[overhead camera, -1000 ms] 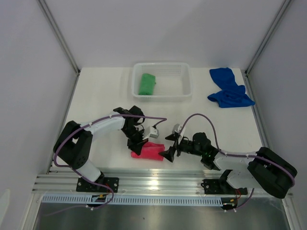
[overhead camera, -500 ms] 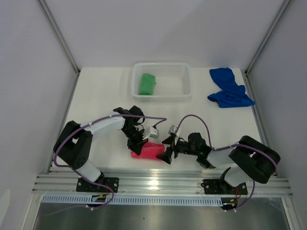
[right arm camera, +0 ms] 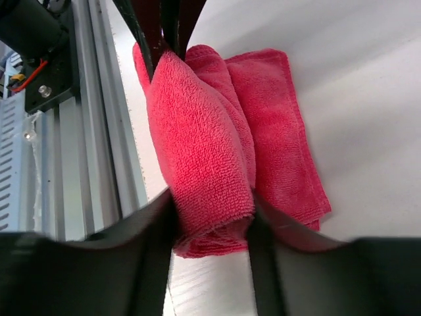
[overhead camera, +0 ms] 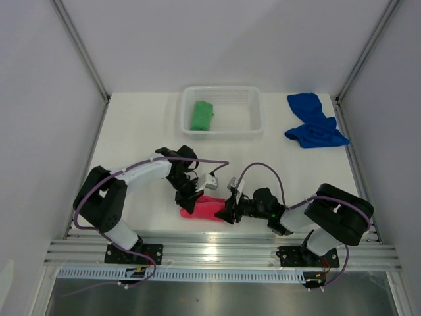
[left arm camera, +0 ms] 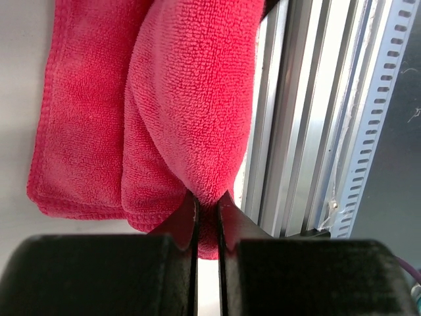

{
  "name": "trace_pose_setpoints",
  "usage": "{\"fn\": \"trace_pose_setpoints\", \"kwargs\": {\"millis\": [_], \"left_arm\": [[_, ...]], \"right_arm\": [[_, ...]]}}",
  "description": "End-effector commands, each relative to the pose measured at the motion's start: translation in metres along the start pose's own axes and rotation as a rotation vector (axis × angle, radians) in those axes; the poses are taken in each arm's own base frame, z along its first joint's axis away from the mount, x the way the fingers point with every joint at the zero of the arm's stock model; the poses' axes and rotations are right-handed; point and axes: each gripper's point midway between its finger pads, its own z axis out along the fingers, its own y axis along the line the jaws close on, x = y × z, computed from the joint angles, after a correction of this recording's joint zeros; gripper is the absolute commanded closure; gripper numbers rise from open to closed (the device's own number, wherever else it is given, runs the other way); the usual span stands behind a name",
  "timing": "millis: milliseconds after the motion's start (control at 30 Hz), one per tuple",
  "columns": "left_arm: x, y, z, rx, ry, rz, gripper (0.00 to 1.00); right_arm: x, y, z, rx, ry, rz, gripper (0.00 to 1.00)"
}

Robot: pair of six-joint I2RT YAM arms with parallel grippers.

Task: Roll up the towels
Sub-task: Roll the towel

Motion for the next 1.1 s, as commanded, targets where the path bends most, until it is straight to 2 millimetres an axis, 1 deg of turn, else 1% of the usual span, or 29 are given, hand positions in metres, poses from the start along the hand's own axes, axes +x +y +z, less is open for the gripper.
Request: {"fn": "trace_pose_setpoints", "kwargs": {"millis": [0,67,100,133,167,200,233,267,333,367,400,467,533,567,633,667,700,800,833,867,900,933,1000,1067], "left_arm": [[-0.016,-0.008,-0.006,0.035,-0.074,0.014,0.95],[-0.018,-0.005,-0.005,0.031,-0.085,0.01,0.88],[-0.018,-0.005,-0.005,0.031,-0.089,0.0,0.79],[-0.018,-0.006,-0.005,0.035,-0.097,-0.003,0.74],[-0.019,-0.005,-0.006,0.033,-0.108,-0.006,0.71],[-0.021,-0.001,-0.011,0.022,-0.13,-0.012,0.67],[-0.023,-0.003,-0.013,0.029,-0.15,-0.014,0.65],[-0.023,0.0,-0.02,0.014,-0.174,-0.023,0.61],[-0.024,0.003,-0.025,0.0,-0.2,-0.02,0.58],[-0.023,0.005,-0.028,-0.009,-0.214,-0.026,0.56],[-0.024,0.007,-0.031,-0.024,-0.228,-0.015,0.55],[-0.025,0.006,-0.032,-0.025,-0.254,-0.011,0.55],[-0.028,0.005,-0.031,-0.023,-0.286,-0.006,0.54],[-0.032,0.006,-0.031,-0.025,-0.306,-0.005,0.53],[-0.033,0.012,-0.025,-0.031,-0.327,-0.026,0.53],[-0.033,0.013,-0.022,-0.026,-0.329,-0.036,0.53],[-0.032,0.014,-0.02,-0.019,-0.33,-0.037,0.53],[-0.026,0.014,-0.011,0.018,-0.313,-0.063,0.53],[-0.025,0.015,-0.009,0.02,-0.309,-0.068,0.53],[-0.023,0.017,-0.007,0.014,-0.309,-0.072,0.63],[-0.022,0.018,-0.007,0.005,-0.303,-0.079,0.74],[-0.025,0.018,-0.01,0.001,-0.309,-0.08,0.91],[-0.022,0.006,-0.014,0.034,-0.306,-0.1,0.99],[-0.018,-0.004,-0.02,0.051,-0.301,-0.121,0.99]], "right_arm": [[-0.001,-0.007,-0.001,0.053,-0.025,0.031,0.61],[0.0,-0.005,-0.001,0.047,-0.024,0.062,0.67],[0.001,-0.003,-0.001,0.04,-0.021,0.071,0.7],[0.003,-0.004,-0.001,0.036,-0.015,0.081,0.77],[0.005,-0.004,-0.001,0.037,-0.007,0.095,0.8],[0.007,-0.004,-0.002,0.035,-0.001,0.125,0.82],[0.01,-0.005,-0.004,0.04,0.002,0.141,0.83],[0.009,-0.009,-0.006,0.051,-0.003,0.162,0.84],[0.01,-0.008,-0.01,0.045,-0.015,0.202,0.85],[0.009,-0.012,-0.012,0.056,-0.024,0.221,0.86],[0.004,-0.01,-0.013,0.044,-0.044,0.239,0.89],[0.002,-0.011,-0.015,0.038,-0.054,0.255,0.92],[-0.001,-0.01,-0.016,0.018,-0.058,0.277,0.98],[-0.003,-0.009,-0.015,0.007,-0.061,0.279,1.0],[-0.005,-0.01,-0.015,-0.003,-0.062,0.304,1.0],[-0.003,-0.011,-0.015,-0.004,-0.058,0.311,1.0],[-0.006,-0.013,-0.016,-0.002,-0.075,0.314,1.0],[-0.007,-0.014,-0.017,-0.009,-0.088,0.325,1.0],[-0.008,-0.014,-0.017,-0.011,-0.087,0.328,1.0],[-0.008,-0.013,-0.016,-0.016,-0.085,0.329,1.0],[-0.007,-0.014,-0.015,-0.016,-0.078,0.334,1.0],[-0.007,-0.015,-0.014,-0.014,-0.076,0.341,1.0],[-0.009,-0.013,-0.013,-0.017,-0.075,0.364,1.0],[-0.011,-0.012,-0.014,-0.017,-0.075,0.395,1.0]]}}
